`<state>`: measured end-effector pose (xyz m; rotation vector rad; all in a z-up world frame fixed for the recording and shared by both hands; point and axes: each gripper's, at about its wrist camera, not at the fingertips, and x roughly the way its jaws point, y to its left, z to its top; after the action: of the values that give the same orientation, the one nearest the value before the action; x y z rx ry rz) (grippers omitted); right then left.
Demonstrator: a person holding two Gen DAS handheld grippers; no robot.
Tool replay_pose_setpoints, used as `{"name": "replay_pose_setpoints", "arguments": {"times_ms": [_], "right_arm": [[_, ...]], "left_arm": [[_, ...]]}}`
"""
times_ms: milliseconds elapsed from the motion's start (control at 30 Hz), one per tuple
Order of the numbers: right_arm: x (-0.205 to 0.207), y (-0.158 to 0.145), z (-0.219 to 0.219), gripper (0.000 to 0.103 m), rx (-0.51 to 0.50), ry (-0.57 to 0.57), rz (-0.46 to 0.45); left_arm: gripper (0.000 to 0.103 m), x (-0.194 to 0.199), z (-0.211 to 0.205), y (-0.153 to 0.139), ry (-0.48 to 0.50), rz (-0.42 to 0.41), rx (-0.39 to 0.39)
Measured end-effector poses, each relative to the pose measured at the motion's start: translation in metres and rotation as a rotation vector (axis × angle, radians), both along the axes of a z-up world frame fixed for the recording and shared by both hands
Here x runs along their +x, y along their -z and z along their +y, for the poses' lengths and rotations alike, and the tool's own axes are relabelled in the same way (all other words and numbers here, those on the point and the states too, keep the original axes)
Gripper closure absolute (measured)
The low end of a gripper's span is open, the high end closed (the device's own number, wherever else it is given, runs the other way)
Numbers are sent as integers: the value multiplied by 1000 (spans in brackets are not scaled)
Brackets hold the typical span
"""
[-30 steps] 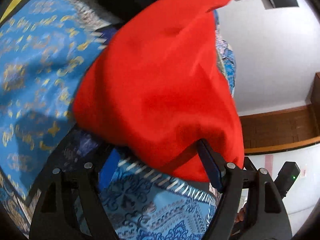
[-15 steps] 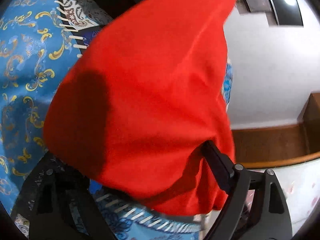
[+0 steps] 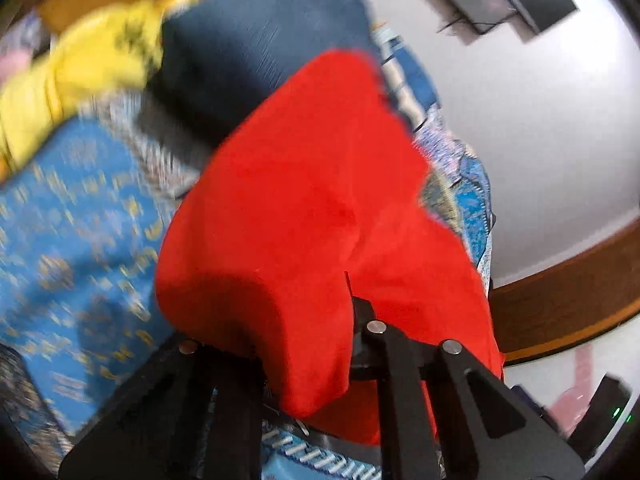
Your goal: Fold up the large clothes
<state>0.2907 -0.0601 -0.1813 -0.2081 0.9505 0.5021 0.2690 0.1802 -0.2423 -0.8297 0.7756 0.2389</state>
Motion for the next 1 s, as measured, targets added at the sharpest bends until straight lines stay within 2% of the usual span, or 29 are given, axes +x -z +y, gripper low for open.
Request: {"name": "replay_pose_setpoints", "arguments": {"times_ms": [100, 133, 200, 267, 367, 467, 567, 667, 800, 933, 1000], "right_arm": [[-5, -17, 10, 33, 23, -29, -29], [-7, -22, 16, 33, 41, -47, -32], [-11, -24, 31, 33, 73, -85, -18], [-16, -15, 50, 33, 92, -128, 28], [-29, 11, 80, 33, 114, -207, 127], [-45, 27, 104, 33, 120, -300, 176], [-53, 21, 111, 33, 72, -332, 141], [-48, 7, 83, 33, 125, -304, 147], [-31, -10, 17, 33, 215, -152, 158], [-17, -24, -59, 33, 190, 50, 85], [-14, -27, -88, 32, 183, 115, 65]], "left_arm": [[91, -17, -8, -40, 2, -69, 114], [91, -28, -4, -46, 1, -84, 137], [91, -39, -8, -73, -1, -135, 219], [91, -41, -2, -93, -5, -174, 286], [92, -70, -4, -125, 6, -228, 369], [92, -78, -20, -134, 40, -235, 431], [92, -71, -33, -132, 68, -222, 486], [92, -57, -49, -135, 113, -234, 498], [92, -30, -93, -142, 214, -244, 527], [92, 2, -157, -133, 348, -243, 586], [92, 17, -192, -121, 413, -223, 642]]}}
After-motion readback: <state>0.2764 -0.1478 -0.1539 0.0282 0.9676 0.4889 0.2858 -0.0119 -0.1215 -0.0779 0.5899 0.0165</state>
